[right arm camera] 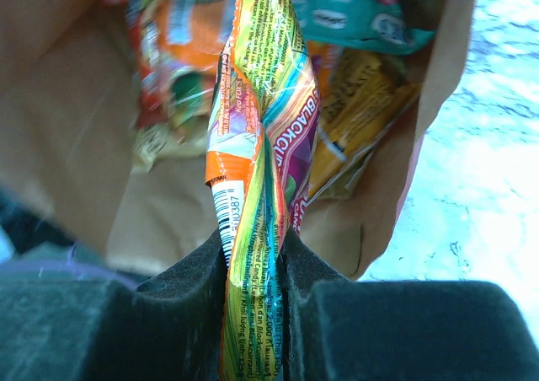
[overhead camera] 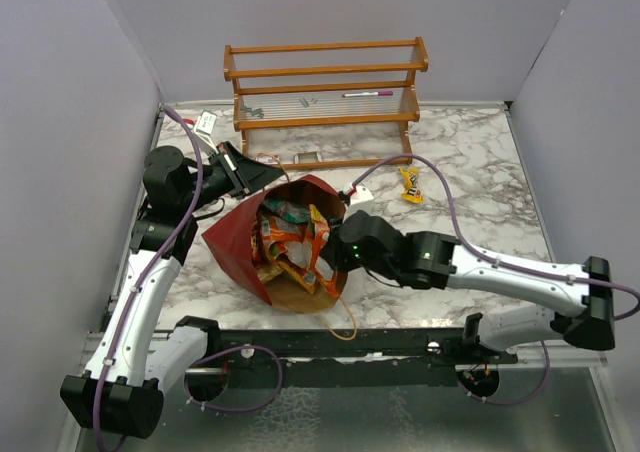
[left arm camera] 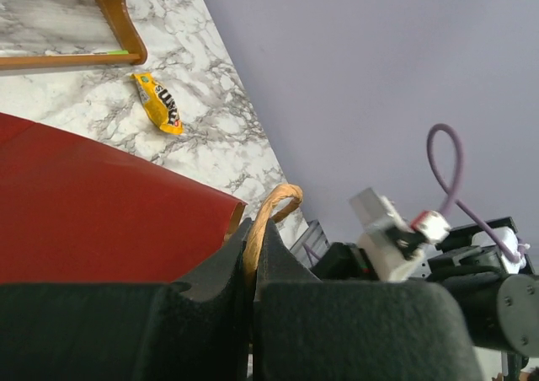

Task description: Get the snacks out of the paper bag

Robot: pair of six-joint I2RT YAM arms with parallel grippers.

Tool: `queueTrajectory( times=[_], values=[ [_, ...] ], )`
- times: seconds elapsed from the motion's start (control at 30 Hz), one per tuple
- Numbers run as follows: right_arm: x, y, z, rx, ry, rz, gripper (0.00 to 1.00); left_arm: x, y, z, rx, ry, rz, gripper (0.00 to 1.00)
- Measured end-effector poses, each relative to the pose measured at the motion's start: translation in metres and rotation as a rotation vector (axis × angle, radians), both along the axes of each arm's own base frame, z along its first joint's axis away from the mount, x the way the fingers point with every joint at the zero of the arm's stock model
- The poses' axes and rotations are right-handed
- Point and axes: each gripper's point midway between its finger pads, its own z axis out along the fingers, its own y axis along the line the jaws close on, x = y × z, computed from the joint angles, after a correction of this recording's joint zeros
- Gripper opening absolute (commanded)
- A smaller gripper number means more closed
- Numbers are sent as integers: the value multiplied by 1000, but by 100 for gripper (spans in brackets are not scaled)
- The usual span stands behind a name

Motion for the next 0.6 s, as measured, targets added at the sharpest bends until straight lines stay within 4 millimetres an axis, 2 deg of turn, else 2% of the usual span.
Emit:
queueTrajectory(
  times=[0.17, 0.3, 0.43, 0.6],
  values=[
    [-30, -12, 52, 105, -98, 236, 1, 0, 0, 0, 2, -2, 0, 0],
    [-40, -28, 93, 165, -211, 316, 1, 0, 0, -1, 4, -3, 0, 0],
    [-31, -41, 123, 156, -295, 286, 1, 1, 0, -1, 9, -4, 1, 0],
    [-9, -66, 156, 120, -397, 158, 1, 1, 1, -4, 15, 2, 3, 0]
  ],
)
